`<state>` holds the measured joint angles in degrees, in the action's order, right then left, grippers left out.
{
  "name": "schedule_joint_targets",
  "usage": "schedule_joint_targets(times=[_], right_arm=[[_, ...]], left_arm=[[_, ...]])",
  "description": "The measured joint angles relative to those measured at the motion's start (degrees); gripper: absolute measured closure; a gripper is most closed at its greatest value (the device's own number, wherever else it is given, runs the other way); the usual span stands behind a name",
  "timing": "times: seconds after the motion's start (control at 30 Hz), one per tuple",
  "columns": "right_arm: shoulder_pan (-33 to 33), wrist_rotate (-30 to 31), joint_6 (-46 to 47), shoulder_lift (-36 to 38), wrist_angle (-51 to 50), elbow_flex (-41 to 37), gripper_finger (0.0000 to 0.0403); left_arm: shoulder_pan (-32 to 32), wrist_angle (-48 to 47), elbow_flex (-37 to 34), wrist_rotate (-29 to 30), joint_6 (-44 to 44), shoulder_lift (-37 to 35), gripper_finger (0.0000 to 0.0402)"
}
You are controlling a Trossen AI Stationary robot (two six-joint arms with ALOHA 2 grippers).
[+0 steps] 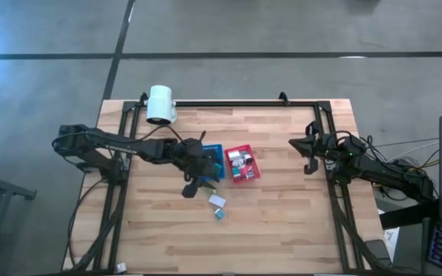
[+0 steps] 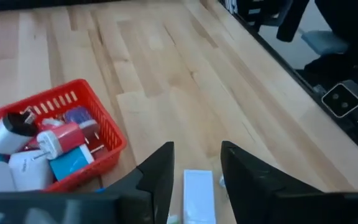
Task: Pick & Place Office items
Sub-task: Put the digital timer into the blue bin
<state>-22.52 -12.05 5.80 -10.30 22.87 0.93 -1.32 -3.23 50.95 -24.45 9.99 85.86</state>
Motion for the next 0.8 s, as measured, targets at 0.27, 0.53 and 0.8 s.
schedule_joint_targets(times=[0.27,0.53,0.8], right_arm=[[0.00,0.46,-0.20,-0.42,0.15,0.02,0.0394],[-0.05,4.76,0.48,-1.70,0.16,0.02,0.0394],[0.00,4.98,2.56,-3.51,0.15,0.02,0.0394]], left_arm=[[3.67,-0.61,0.35,4.00,-0.91,2.86,0.0267],[4.24,-4.76,4.60,2.78,-2.98,4.15,0.0215],[4.84,-6.33,6.58,3.27,-2.92,8.97,0.0150]])
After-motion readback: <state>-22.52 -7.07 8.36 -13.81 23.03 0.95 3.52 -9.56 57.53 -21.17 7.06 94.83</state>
